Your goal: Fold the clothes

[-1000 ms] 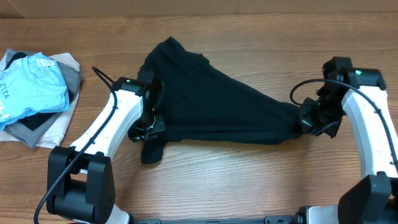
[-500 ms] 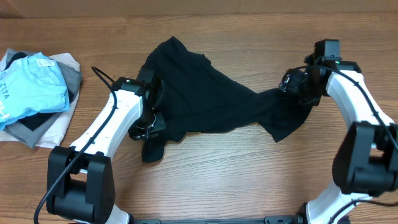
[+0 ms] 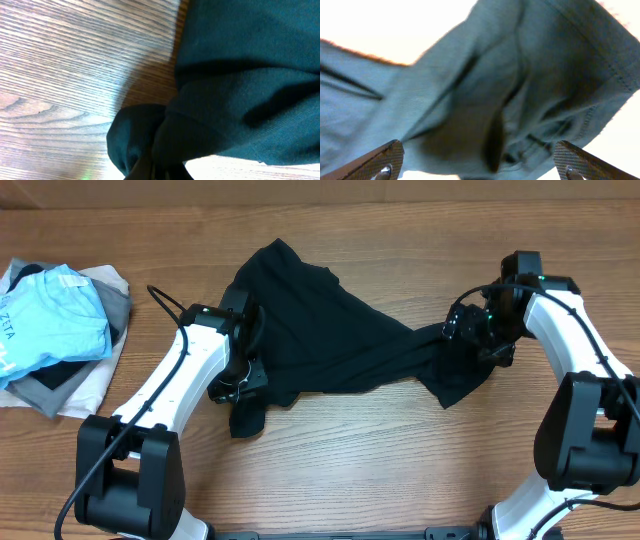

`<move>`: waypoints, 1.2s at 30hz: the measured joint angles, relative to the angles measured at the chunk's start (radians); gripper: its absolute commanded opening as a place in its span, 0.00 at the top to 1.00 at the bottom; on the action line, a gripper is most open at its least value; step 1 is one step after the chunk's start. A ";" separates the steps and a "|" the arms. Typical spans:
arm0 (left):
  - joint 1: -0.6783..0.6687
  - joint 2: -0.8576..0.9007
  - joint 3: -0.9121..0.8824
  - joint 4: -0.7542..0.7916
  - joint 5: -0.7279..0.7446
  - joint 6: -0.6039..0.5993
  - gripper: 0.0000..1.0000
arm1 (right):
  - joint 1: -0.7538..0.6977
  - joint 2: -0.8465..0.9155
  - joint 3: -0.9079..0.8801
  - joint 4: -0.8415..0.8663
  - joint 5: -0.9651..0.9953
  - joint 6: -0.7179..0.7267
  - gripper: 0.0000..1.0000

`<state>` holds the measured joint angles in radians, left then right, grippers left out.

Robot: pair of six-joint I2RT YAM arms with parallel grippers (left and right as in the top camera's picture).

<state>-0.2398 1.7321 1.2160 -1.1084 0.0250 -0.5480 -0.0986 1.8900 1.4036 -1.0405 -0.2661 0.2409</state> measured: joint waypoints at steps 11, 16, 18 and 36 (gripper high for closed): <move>0.000 0.000 0.000 0.002 0.000 0.000 0.96 | 0.000 -0.029 0.103 -0.072 -0.052 -0.003 0.28; 0.000 0.000 0.000 0.002 0.000 0.000 0.96 | 0.000 -0.029 0.102 -0.100 0.010 0.045 0.24; 0.000 0.000 0.000 0.002 0.000 0.000 0.96 | 0.000 -0.029 0.101 -0.096 0.027 0.061 0.25; 0.000 0.000 0.000 0.006 0.000 0.000 0.96 | 0.021 -0.029 -0.011 0.055 0.027 0.174 0.43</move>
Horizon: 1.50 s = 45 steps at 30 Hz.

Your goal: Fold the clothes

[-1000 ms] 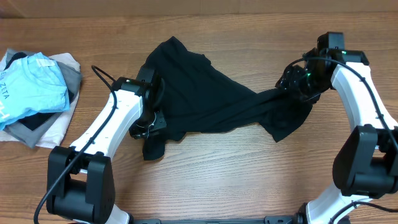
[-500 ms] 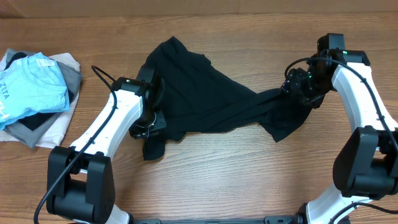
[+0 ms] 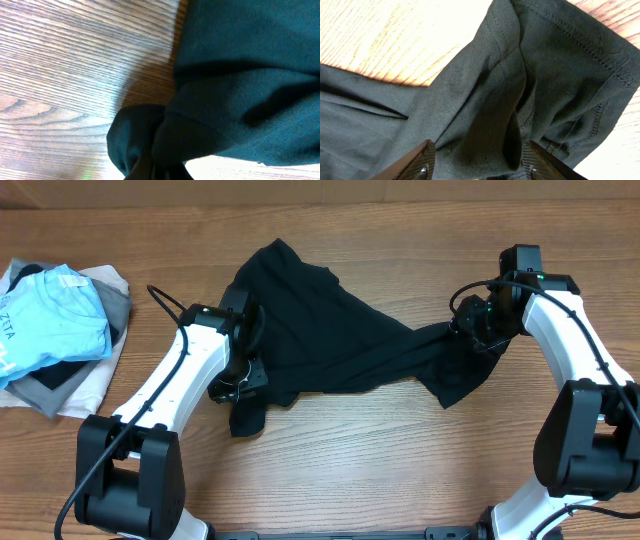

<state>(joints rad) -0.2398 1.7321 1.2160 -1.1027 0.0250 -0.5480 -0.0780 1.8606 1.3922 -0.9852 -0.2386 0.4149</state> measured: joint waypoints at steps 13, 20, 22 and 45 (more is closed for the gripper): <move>0.000 0.000 0.000 0.000 0.000 0.000 0.96 | 0.000 0.000 -0.071 0.073 -0.001 0.031 0.96; 0.000 0.000 0.000 0.000 0.000 0.000 0.96 | 0.000 0.000 -0.070 0.063 0.005 0.030 0.96; 0.000 0.000 0.000 0.000 0.000 0.000 0.96 | 0.000 0.000 -0.070 0.049 0.011 0.030 0.95; 0.000 0.000 0.000 0.013 0.000 0.000 0.96 | 0.001 0.000 0.061 -0.117 0.123 0.014 0.96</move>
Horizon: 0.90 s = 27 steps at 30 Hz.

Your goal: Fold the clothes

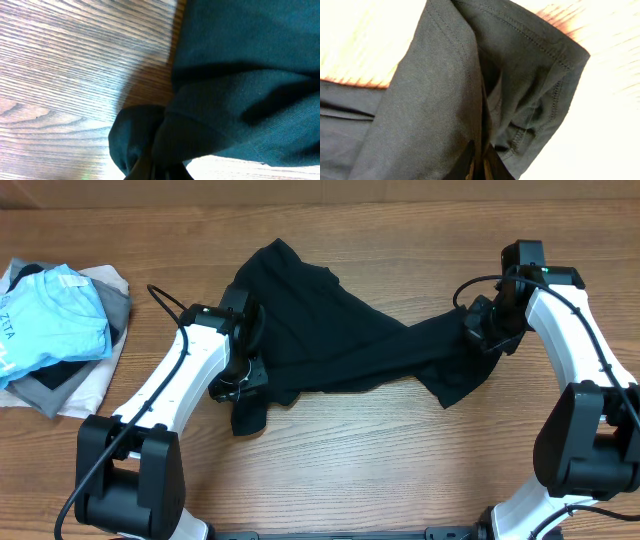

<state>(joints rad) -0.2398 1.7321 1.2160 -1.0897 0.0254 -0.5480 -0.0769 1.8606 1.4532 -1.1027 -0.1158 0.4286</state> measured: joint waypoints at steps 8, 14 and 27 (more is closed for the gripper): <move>0.000 0.000 0.000 0.003 0.004 0.000 0.96 | 0.000 0.000 0.000 -0.019 0.016 -0.025 0.96; 0.000 0.001 0.030 -0.015 0.119 0.029 0.96 | 0.000 0.000 0.034 -0.093 0.064 -0.030 0.96; -0.012 -0.003 0.267 -0.122 0.409 0.177 0.69 | -0.134 0.000 0.190 -0.288 0.227 -0.033 0.96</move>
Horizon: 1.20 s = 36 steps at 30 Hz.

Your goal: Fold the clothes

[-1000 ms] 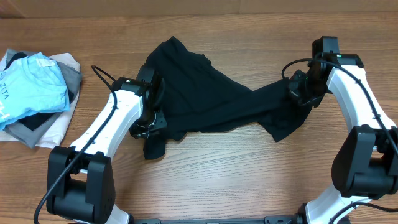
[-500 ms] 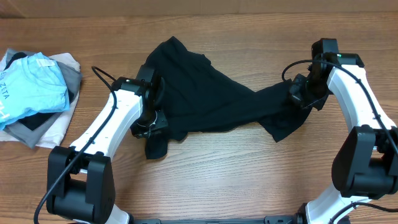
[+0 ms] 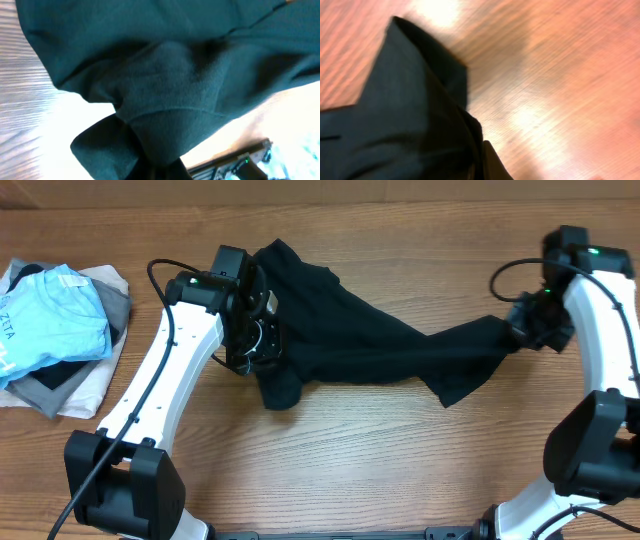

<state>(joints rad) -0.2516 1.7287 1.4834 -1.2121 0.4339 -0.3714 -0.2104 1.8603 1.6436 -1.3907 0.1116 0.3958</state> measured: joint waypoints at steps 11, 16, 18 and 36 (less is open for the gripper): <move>-0.198 0.000 -0.008 0.011 0.033 0.005 0.48 | -0.121 0.000 0.000 -0.035 0.062 -0.002 0.96; -0.240 0.000 -0.022 0.004 -0.115 -0.077 0.51 | -0.121 0.000 0.000 -0.035 0.072 -0.003 0.96; -0.235 0.000 -0.040 0.011 -0.209 -0.134 0.54 | -0.121 0.000 0.000 -0.037 0.075 -0.004 0.96; -0.080 0.033 -0.248 0.373 -0.309 -0.255 0.53 | -0.121 0.000 0.000 -0.040 0.077 -0.004 0.96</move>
<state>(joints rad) -0.3321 1.7615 1.2350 -0.8391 0.1246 -0.6262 -0.3313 1.8603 1.6436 -1.4311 0.1883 0.3916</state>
